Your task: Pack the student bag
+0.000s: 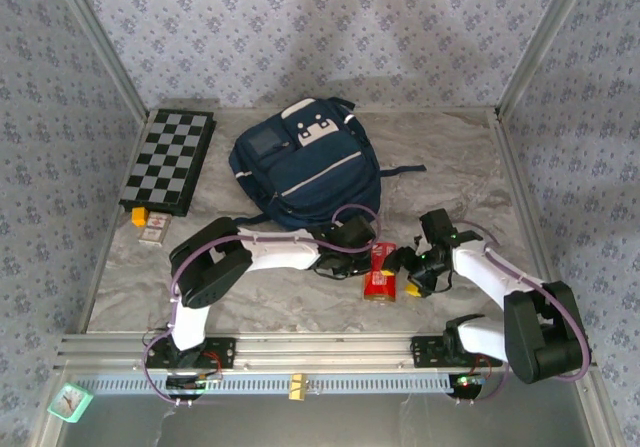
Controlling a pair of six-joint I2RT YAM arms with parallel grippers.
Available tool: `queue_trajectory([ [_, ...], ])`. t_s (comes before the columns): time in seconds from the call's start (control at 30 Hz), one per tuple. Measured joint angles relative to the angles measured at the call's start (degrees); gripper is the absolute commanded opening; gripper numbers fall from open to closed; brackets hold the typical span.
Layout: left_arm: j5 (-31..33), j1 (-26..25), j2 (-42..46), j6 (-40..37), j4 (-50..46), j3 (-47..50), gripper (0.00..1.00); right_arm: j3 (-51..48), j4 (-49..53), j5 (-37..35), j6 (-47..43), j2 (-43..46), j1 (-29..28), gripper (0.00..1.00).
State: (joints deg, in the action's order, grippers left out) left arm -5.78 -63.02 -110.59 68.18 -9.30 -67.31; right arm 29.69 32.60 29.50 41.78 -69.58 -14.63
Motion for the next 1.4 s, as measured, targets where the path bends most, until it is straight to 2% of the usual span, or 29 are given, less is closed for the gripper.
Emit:
queue_trajectory([
  [0.13, 0.02, 0.02, 0.28, 0.72, 0.94, 0.74, 0.0, -0.74, -4.92, 4.66, 1.05, 0.0, -1.27, 0.67],
  [0.3, 0.17, 0.37, 0.57, 1.22, 1.62, 1.44, 0.0, -0.74, -8.02, 8.35, 1.73, 0.33, -1.27, 0.55],
  [0.67, 0.68, 0.87, 1.44, -0.42, 1.29, 2.99, 0.0, -0.79, -8.81, 9.62, 0.59, 1.22, -1.05, 0.11],
  [0.77, 1.16, 0.87, 2.75, -2.89, -0.42, 2.97, 0.0, -0.74, -7.82, 9.27, -0.37, 1.75, 0.04, 0.03],
  [0.9, 2.36, 0.87, 7.04, -9.03, -5.86, 1.38, 0.09, 0.2, -3.85, 7.85, -1.36, 5.75, 2.82, 0.0],
  [1.1, 9.05, 1.46, 17.14, -25.2, -15.37, -6.38, 0.33, 4.46, 2.08, 7.28, -2.08, 12.76, 8.13, 0.0],
  [1.23, 14.19, 5.57, 20.22, -35.71, -20.39, -11.91, 0.44, 8.0, 3.98, 7.67, -2.91, 12.9, 10.43, 0.0],
  [1.4, 19.04, 11.63, 19.45, -48.41, -23.87, -12.59, 0.59, 12.09, 4.92, 8.44, -3.8, 10.69, 10.82, 0.0],
])
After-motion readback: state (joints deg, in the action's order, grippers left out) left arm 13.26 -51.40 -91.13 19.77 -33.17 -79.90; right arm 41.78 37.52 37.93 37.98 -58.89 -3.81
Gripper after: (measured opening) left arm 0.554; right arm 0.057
